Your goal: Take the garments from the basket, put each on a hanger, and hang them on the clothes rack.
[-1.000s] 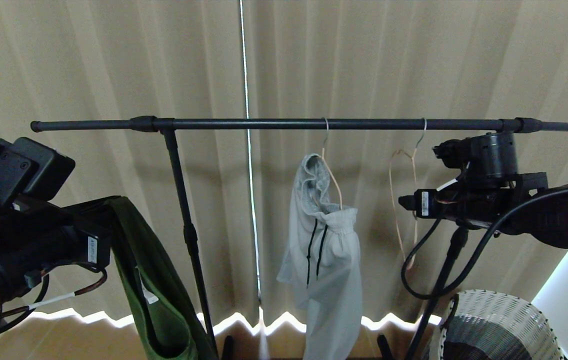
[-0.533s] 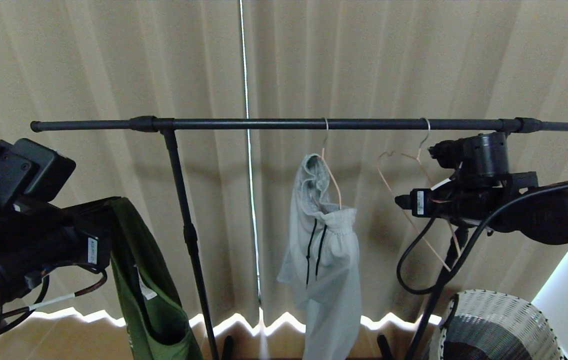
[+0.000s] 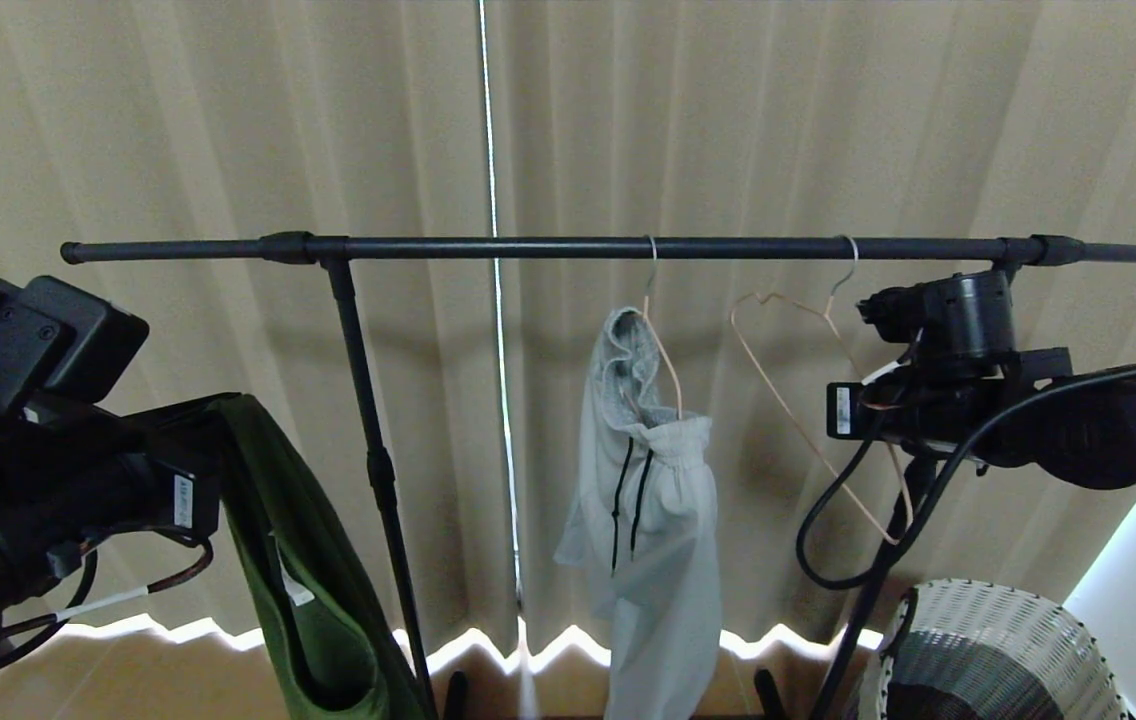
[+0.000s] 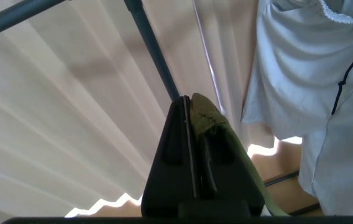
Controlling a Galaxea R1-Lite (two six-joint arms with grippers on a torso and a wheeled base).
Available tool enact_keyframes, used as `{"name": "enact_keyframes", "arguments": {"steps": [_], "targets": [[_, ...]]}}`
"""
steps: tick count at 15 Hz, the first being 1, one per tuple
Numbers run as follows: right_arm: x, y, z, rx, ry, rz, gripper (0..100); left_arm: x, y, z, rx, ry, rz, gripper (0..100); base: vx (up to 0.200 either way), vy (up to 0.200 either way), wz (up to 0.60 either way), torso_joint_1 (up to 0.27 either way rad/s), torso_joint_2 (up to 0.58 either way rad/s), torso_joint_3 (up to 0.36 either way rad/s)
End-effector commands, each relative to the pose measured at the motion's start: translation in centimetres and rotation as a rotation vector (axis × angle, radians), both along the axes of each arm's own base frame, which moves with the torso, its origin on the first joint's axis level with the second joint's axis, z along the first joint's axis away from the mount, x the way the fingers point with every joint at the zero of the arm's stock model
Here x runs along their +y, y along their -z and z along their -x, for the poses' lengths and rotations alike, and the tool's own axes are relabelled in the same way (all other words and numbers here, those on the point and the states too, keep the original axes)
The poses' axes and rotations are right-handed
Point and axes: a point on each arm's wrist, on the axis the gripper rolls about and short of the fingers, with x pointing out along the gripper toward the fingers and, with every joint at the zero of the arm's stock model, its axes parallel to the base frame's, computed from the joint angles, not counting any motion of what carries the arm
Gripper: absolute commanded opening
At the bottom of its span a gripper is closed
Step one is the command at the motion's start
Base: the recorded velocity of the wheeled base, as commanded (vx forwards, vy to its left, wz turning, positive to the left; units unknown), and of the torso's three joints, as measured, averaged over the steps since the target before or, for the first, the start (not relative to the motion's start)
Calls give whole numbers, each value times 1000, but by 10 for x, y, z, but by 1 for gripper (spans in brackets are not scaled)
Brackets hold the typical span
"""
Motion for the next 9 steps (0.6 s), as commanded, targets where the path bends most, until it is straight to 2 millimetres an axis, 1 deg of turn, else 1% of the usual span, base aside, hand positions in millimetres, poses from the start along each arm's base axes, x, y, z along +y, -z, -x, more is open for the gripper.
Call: {"name": "enact_keyframes", "arguments": {"steps": [1, 3, 4, 6, 9], "targets": [[-1, -8, 5, -23, 2, -4, 0, 0, -1, 0, -4, 0, 1, 0, 0, 0, 0, 0, 0, 0], [-4, -19, 12, -62, 6, -16, 0, 0, -1, 0, -5, -2, -1, 0, 0, 0, 0, 0, 0, 0], [-5, -21, 15, -67, 7, -15, 0, 0, 0, 1, -3, -2, -1, 0, 0, 0, 0, 0, 0, 0], [-8, -32, 30, -95, 6, -24, 0, 0, -1, 0, -5, -1, -5, 0, 0, 0, 0, 0, 0, 0], [-10, -48, 38, -170, 4, -45, 0, 0, -1, 1, -5, -1, -2, 0, 0, 0, 0, 0, 0, 0]]}}
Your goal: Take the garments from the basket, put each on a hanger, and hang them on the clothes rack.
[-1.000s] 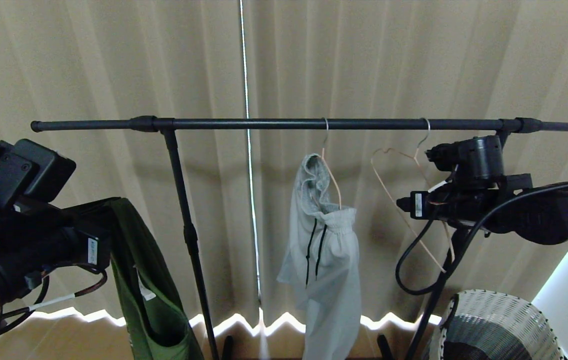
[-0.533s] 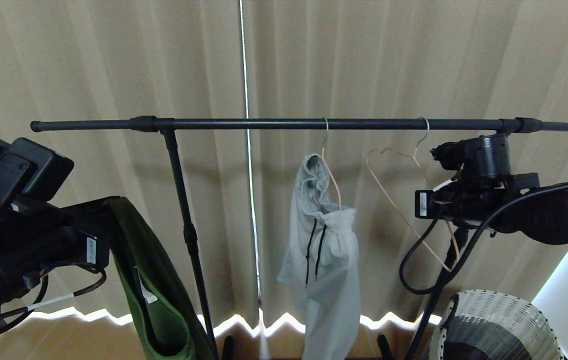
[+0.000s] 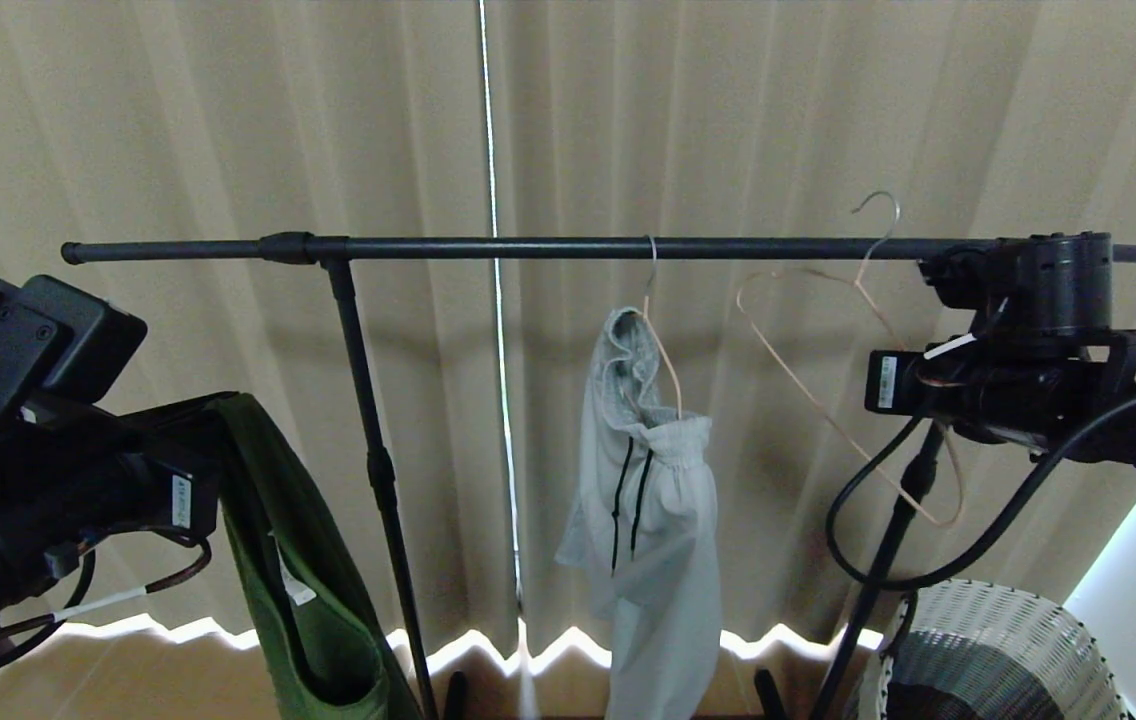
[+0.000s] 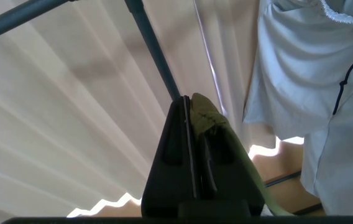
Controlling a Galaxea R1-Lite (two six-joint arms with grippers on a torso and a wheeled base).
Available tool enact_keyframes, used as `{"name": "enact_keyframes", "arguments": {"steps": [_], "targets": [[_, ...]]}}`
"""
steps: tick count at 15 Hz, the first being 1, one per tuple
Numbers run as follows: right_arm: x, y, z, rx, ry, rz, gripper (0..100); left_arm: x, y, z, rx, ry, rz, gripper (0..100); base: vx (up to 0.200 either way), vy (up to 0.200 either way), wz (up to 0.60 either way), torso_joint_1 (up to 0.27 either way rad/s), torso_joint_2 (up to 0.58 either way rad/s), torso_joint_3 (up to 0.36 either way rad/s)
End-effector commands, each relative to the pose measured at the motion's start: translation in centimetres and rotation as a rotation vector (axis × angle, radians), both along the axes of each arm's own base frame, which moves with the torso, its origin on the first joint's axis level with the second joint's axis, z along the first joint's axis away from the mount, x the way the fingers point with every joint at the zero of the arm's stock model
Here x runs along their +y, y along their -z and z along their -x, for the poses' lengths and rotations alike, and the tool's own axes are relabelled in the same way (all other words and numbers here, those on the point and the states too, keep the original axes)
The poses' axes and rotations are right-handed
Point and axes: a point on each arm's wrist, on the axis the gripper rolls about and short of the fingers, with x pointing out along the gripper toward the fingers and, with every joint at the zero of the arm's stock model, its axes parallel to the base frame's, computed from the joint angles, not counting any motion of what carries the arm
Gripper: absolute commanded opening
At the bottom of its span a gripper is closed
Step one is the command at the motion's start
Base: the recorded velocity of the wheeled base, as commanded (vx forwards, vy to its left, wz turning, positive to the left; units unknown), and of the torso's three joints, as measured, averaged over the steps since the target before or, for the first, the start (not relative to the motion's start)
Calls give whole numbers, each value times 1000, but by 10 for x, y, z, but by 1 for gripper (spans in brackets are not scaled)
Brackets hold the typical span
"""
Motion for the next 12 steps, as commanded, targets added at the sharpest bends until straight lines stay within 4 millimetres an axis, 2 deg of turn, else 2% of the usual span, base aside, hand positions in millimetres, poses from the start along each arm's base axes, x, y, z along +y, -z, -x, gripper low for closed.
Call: {"name": "enact_keyframes", "arguments": {"steps": [1, 6, 9, 12], "targets": [[-2, -13, 10, -47, -2, -11, 0, 0, 0, 0, -2, -1, 0, 0, 0, 0, 0, 0, 0, 0], [-10, -16, 39, -67, -6, -16, 0, 0, 0, 0, 1, -1, -1, 0, 0, 0, 0, 0, 0, 0], [-11, -18, 45, -114, -20, -6, 0, 0, 1, 0, 4, -1, -1, 0, 0, 0, 0, 0, 0, 0], [-12, -8, 49, -137, -40, 40, 0, 0, 1, -2, 8, 0, 1, 0, 0, 0, 0, 0, 0, 0]]}}
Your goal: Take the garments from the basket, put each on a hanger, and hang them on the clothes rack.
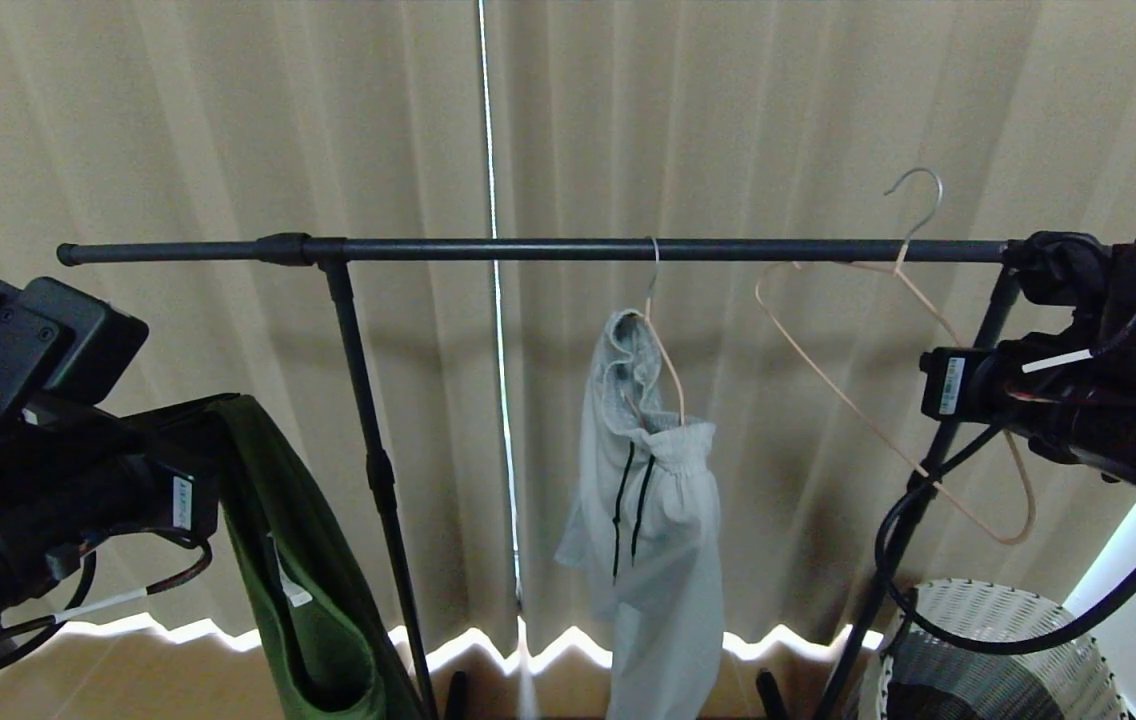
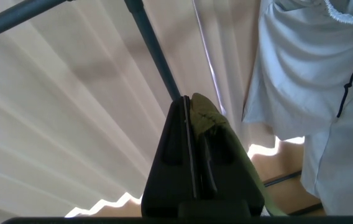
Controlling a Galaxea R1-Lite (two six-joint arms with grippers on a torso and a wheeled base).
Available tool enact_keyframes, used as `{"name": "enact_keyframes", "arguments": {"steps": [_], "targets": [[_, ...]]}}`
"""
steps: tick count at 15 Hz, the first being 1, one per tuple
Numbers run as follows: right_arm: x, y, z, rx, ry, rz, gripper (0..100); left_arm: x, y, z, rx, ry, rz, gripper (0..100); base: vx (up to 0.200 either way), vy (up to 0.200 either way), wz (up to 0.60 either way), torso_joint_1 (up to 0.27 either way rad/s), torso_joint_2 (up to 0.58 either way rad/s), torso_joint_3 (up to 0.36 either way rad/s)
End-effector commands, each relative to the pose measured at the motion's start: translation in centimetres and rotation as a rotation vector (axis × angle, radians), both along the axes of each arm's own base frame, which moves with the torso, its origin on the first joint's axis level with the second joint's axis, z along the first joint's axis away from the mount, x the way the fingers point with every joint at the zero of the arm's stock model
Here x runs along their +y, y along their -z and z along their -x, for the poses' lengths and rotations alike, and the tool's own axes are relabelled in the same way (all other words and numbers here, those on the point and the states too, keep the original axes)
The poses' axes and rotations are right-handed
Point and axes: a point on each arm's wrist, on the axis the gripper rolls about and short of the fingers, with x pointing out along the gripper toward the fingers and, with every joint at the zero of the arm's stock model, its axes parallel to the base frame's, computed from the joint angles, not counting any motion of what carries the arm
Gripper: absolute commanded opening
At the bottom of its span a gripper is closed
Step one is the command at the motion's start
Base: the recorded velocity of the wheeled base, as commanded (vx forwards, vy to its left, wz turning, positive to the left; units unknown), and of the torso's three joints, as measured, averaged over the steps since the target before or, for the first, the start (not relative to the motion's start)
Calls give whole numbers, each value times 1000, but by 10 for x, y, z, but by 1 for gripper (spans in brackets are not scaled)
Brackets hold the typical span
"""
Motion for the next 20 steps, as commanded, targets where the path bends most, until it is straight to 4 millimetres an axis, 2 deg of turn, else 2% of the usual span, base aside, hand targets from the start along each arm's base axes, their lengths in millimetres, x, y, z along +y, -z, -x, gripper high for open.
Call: {"name": "enact_keyframes", "arguments": {"steps": [1, 6, 13, 15, 19, 20], "targets": [[-1, 6, 6, -3, -7, 19, 0, 0, 1, -1, 3, 0, -1, 0, 0, 0, 0, 0, 0, 0], [-4, 21, 18, 14, -21, 52, 0, 0, 1, -1, 3, 0, -3, 0, 0, 0, 0, 0, 0, 0], [-1, 36, 8, 69, -36, 65, 0, 0, 1, -1, 4, 0, -4, 0, 0, 0, 0, 0, 0, 0], [-2, 34, 13, 62, -36, 63, 0, 0, 1, 0, 3, 0, -3, 0, 0, 0, 0, 0, 0, 0], [-8, 34, 36, 57, -38, 63, 0, 0, 1, -1, 5, -1, -6, 0, 0, 0, 0, 0, 0, 0], [-9, 36, 39, 62, -38, 64, 0, 0, 2, -1, 7, -3, -7, 0, -200, 0, 0, 7, 2, 7]]}}
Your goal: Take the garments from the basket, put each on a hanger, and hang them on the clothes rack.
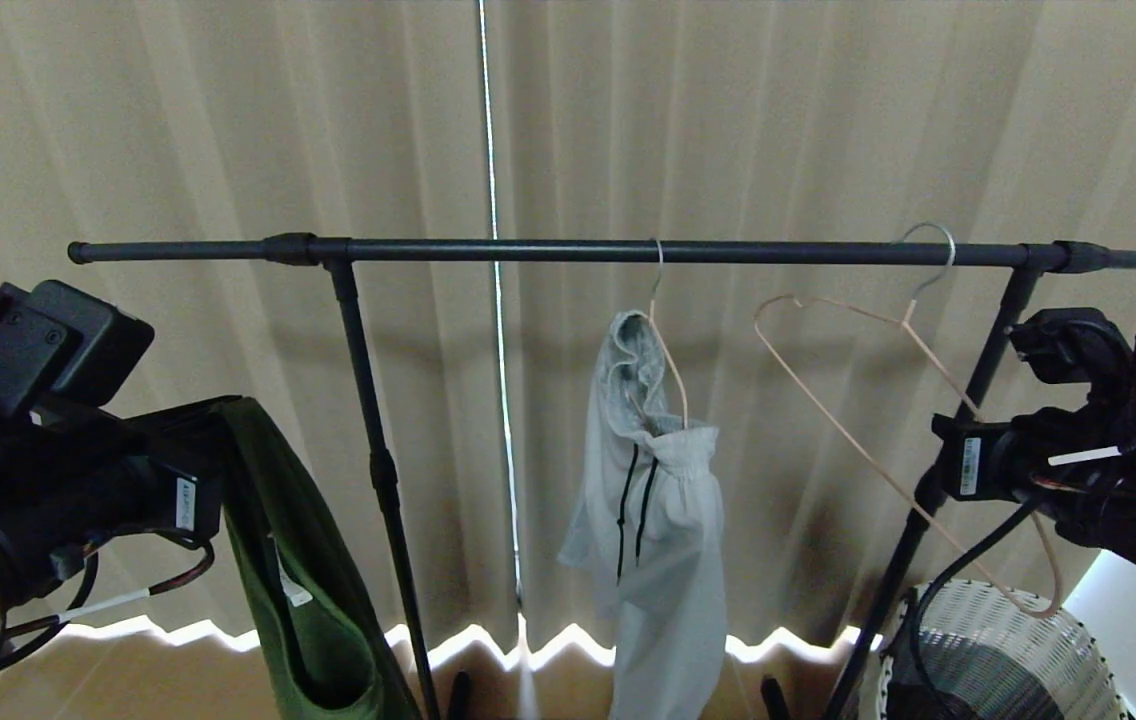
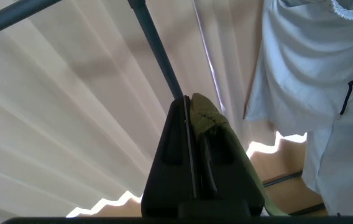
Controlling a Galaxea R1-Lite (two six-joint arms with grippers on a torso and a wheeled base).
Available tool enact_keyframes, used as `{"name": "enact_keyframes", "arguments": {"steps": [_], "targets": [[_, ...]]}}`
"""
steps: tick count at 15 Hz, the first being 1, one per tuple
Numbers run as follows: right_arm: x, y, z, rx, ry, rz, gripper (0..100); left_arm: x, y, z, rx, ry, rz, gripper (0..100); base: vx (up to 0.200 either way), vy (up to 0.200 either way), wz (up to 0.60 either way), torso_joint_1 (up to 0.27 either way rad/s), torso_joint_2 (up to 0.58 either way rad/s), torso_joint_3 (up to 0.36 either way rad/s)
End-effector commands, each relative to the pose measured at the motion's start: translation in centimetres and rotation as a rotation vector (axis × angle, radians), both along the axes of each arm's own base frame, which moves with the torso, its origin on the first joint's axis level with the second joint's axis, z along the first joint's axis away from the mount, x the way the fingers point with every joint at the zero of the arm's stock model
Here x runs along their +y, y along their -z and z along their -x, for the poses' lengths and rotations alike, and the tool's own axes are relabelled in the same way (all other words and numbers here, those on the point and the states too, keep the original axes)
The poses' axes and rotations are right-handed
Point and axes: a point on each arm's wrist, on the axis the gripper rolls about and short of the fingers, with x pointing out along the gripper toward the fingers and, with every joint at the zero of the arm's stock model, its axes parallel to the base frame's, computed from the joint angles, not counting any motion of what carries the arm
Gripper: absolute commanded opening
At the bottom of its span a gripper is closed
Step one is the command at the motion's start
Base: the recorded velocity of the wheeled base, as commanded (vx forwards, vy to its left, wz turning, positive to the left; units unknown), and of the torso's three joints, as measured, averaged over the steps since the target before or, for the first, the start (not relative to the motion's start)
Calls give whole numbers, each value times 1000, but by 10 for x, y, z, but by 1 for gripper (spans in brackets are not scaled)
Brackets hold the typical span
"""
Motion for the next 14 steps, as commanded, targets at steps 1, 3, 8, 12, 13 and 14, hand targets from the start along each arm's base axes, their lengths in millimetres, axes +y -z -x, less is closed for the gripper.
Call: {"name": "enact_keyframes", "arguments": {"steps": [1, 3, 8, 12, 13, 14], "targets": [[-2, -1, 9, -8, -1, -2, 0, 0, 1, 0, 3, -2, -7, 0, -200, 0, 0, 7, 2, 2], [-3, 1, 12, -2, -1, -2, 0, 1, 2, 2, 0, -3, -25, 0, -200, 0, 0, 10, 2, 2], [-5, 1, 22, -8, -2, -4, 0, 2, 2, 1, 1, -6, -26, 0, -200, 0, 0, -3, 1, 4], [-5, 3, 23, 1, -4, -2, 0, 1, 4, 0, 8, -3, -28, 0, -200, 0, 0, -1, 4, 2], [-5, 4, 23, 4, -6, -2, 0, 1, 4, 0, 11, -3, -29, 0, -200, 0, 0, 2, -2, 2], [-4, 4, 23, 4, -9, -3, 0, 1, 4, 0, 11, -3, -29, 0, -200, 0, 0, 12, -2, -2]]}}
